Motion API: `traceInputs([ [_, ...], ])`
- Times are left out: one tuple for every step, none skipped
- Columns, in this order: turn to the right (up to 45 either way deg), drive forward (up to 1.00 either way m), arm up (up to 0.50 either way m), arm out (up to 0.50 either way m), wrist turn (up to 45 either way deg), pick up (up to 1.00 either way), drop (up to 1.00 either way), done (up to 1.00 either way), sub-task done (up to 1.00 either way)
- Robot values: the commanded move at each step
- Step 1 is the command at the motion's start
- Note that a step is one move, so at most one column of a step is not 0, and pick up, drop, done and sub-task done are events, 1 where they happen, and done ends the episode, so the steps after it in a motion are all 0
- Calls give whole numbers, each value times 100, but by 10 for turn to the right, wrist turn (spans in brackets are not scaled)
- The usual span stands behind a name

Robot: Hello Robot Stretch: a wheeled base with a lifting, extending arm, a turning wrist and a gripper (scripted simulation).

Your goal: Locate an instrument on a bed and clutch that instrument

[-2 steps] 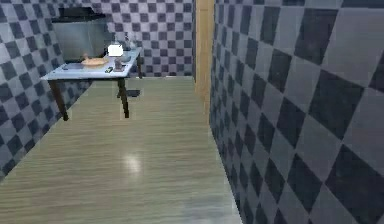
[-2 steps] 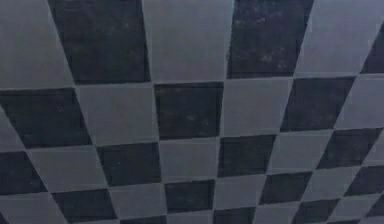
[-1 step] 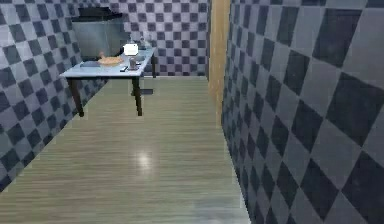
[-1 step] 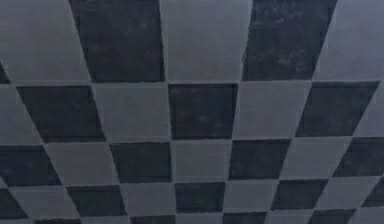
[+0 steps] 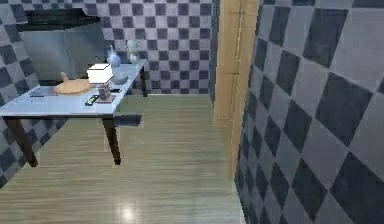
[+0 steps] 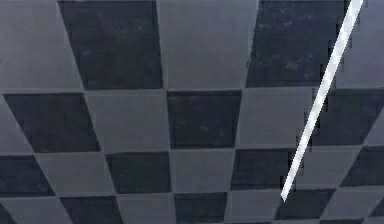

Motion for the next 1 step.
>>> traceInputs([
  [0,100,0,0,0,0,0,0,0],
])
